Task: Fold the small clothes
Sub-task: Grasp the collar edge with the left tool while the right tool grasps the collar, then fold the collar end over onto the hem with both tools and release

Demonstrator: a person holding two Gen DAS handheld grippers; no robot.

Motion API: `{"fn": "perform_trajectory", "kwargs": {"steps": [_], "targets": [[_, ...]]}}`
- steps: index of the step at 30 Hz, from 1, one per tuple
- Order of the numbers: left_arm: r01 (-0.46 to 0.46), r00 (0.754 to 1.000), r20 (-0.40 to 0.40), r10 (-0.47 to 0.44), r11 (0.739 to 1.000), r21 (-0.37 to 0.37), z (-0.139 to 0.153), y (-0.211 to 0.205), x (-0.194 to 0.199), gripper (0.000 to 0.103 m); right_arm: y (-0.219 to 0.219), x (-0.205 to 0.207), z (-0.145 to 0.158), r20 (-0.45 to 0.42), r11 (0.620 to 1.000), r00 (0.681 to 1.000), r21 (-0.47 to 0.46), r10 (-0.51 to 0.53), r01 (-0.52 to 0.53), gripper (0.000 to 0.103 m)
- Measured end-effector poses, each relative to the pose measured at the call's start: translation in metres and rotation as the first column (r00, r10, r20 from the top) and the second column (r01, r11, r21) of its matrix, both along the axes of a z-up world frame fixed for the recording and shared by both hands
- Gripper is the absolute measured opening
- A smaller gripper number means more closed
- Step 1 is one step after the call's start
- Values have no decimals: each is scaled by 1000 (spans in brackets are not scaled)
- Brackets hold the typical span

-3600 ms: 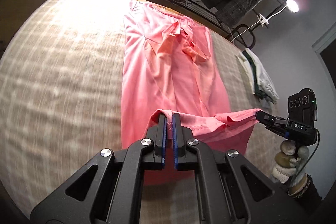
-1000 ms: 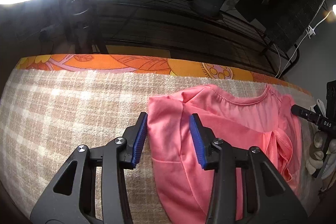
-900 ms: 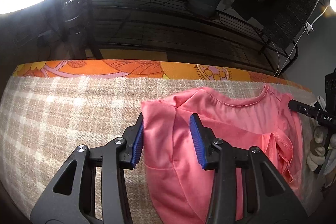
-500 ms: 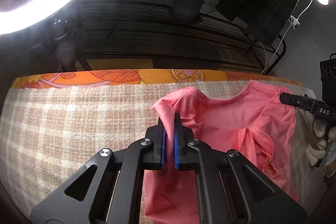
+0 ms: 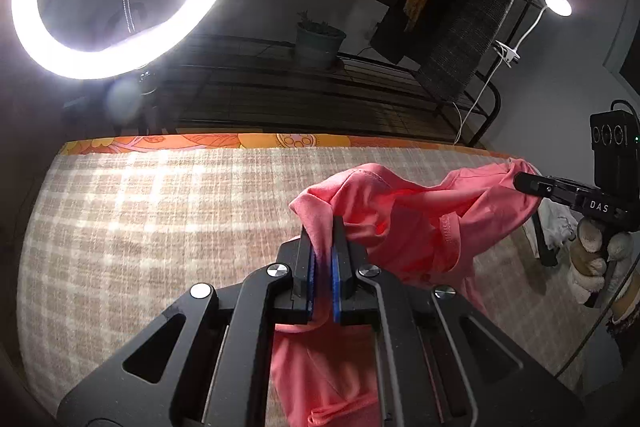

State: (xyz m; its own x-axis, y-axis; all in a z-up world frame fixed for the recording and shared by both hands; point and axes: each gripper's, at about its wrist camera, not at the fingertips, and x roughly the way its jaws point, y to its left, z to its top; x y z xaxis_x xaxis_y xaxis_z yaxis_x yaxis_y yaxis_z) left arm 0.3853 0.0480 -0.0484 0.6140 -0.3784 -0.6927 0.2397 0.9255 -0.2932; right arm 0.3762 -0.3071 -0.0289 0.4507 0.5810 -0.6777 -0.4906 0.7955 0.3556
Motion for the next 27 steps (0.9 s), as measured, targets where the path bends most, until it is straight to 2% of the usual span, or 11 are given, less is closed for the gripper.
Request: {"fn": "perform_trajectory", "kwargs": {"steps": [6,11,18,27], "targets": [[-4,1000,-7,4,1000,-20,5,8,-66,4,2,-66,8,24,999,999,-21,40,-40,2],[3,999,-39,-3,1000,-2,-14,12,-125,4,2,-124,-3,34,996,997,-57,67,-65,2],[23,995,-94,-13,994,109,-49,0,-177,4,6,-187,-33,47,981,992,-157,121,-112,3],[108,988,-135,-78,967,232,-59,-4,-229,5,-10,-246,-50,86,947,976,-273,199,-169,7]]}}
